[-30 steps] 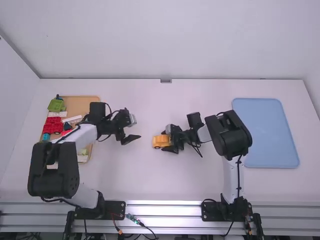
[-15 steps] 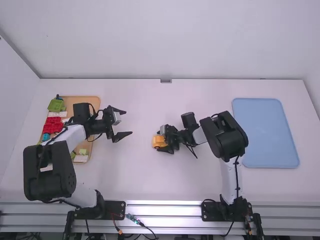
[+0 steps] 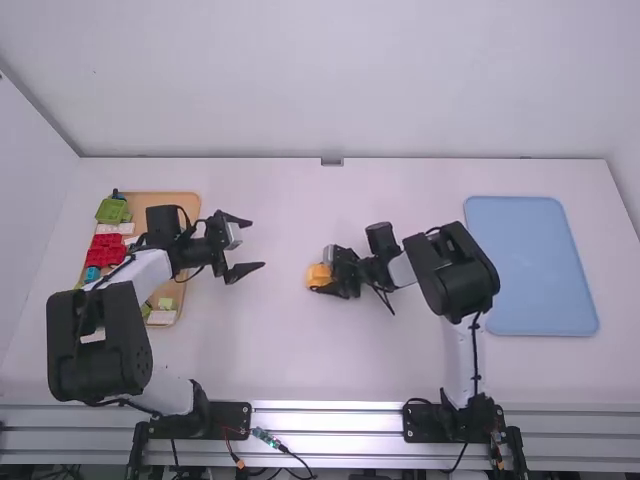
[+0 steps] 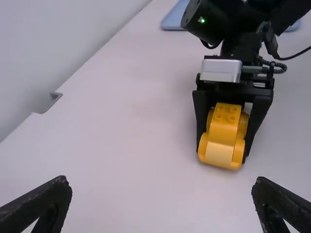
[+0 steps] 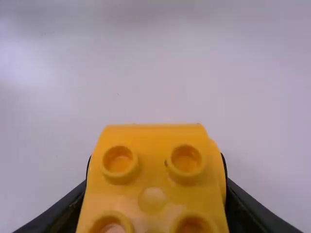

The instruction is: Assemble lego blocks to make yellow taxi

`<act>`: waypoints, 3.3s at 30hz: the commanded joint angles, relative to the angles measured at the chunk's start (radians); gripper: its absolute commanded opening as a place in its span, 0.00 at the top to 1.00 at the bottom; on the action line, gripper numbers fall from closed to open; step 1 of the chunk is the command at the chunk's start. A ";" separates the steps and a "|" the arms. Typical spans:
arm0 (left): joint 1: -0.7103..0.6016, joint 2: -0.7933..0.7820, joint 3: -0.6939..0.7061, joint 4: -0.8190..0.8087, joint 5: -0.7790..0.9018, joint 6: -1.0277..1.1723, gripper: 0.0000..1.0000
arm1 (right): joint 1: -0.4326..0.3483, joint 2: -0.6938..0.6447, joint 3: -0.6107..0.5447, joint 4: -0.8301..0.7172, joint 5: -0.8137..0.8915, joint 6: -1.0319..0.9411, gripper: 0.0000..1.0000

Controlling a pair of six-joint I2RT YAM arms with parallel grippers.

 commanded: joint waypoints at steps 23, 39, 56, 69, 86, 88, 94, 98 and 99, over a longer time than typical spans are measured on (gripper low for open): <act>-0.007 -0.026 0.004 0.042 0.036 -0.001 0.01 | -0.800 -0.562 -0.078 -0.310 0.351 0.073 0.60; -0.008 -0.026 0.004 0.043 0.036 0.000 0.01 | -0.959 -0.229 -0.116 0.073 0.373 0.234 0.54; -0.008 -0.026 0.004 0.044 0.035 0.000 0.01 | -0.950 -0.178 -0.034 -0.032 0.486 0.264 0.00; -0.016 -0.034 0.007 0.242 -0.095 -0.565 0.01 | -0.862 -0.573 0.081 -0.623 0.678 0.317 0.01; -0.303 -0.434 0.006 0.080 -1.112 -1.073 0.01 | -0.483 -0.638 0.446 -1.171 0.964 0.622 0.01; -0.302 -0.468 -0.004 0.058 -1.132 -1.081 0.02 | -0.450 -0.648 0.437 -1.159 0.975 0.633 0.02; -0.237 -0.538 -0.074 0.101 -1.153 -1.151 0.09 | -0.383 -0.715 0.370 -1.092 0.978 0.700 0.08; -0.237 -0.591 -0.127 0.101 -1.153 -1.176 0.14 | -0.369 -0.764 0.321 -1.043 0.978 0.749 0.13; -0.237 -0.608 -0.144 0.101 -1.153 -1.176 0.16 | -0.369 -0.779 0.305 -1.028 0.978 0.765 0.15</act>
